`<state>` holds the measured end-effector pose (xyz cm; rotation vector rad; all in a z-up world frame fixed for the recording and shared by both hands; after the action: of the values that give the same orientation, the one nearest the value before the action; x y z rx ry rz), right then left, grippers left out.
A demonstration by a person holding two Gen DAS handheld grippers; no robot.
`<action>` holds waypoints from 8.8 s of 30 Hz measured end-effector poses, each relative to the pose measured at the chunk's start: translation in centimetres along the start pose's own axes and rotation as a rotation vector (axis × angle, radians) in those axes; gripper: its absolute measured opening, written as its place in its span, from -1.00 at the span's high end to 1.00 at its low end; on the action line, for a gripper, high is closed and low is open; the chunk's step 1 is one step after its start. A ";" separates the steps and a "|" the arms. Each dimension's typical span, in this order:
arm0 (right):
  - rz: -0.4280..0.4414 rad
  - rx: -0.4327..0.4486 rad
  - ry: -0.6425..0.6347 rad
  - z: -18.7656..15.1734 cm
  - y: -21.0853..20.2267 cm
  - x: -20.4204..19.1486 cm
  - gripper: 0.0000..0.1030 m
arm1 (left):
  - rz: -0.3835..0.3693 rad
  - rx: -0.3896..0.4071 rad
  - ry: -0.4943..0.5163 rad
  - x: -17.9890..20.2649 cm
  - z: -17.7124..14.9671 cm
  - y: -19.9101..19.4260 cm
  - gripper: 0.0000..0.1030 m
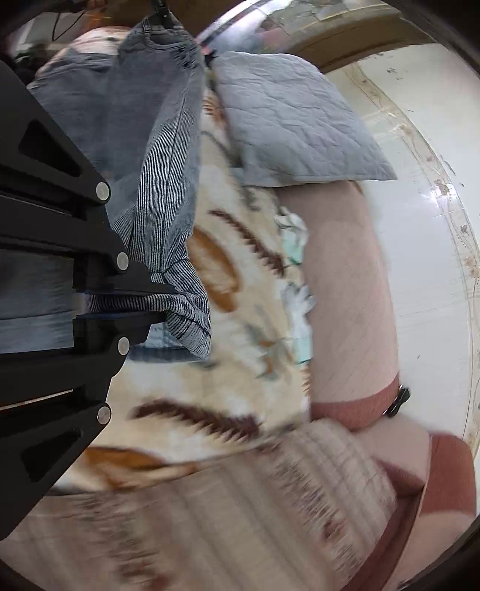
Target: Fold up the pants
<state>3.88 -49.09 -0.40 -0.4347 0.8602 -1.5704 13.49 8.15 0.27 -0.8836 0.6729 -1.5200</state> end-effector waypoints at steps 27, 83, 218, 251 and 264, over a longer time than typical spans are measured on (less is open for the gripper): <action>0.456 -0.202 0.070 -11.9 -1.4 -15.9 -0.25 | -0.399 -0.238 -0.592 -4.9 -10.4 -2.2 0.13; 0.337 -0.071 0.814 -14.3 0.4 3.8 -0.15 | -0.309 -0.378 -0.525 -4.1 -14.7 4.6 0.25; 0.357 -0.395 -1.059 -13.9 16.9 -57.5 0.74 | -0.429 -0.230 -0.344 -6.9 -12.8 2.7 0.87; 0.187 -0.301 0.123 -9.0 1.6 -6.0 -0.05 | -0.411 -0.341 -0.478 -6.6 -13.6 4.7 0.01; 0.544 -0.495 0.416 -18.2 6.6 -12.2 0.44 | -0.374 -0.364 -0.532 -7.0 -12.9 5.0 0.79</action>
<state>-2.04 -32.29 -14.75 -0.1887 1.5553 -0.9419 5.62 13.45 -11.98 -1.6925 0.4049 -1.4066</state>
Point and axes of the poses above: each gripper's, at about its wrist camera, not at the fingertips, and y roughly the way its jaws point, x to its right, z to its top, the point moved 4 cm from there along y, roughly the way its jaws point, and after that the axes turned 1 degree about z, right-handed, at the moved point
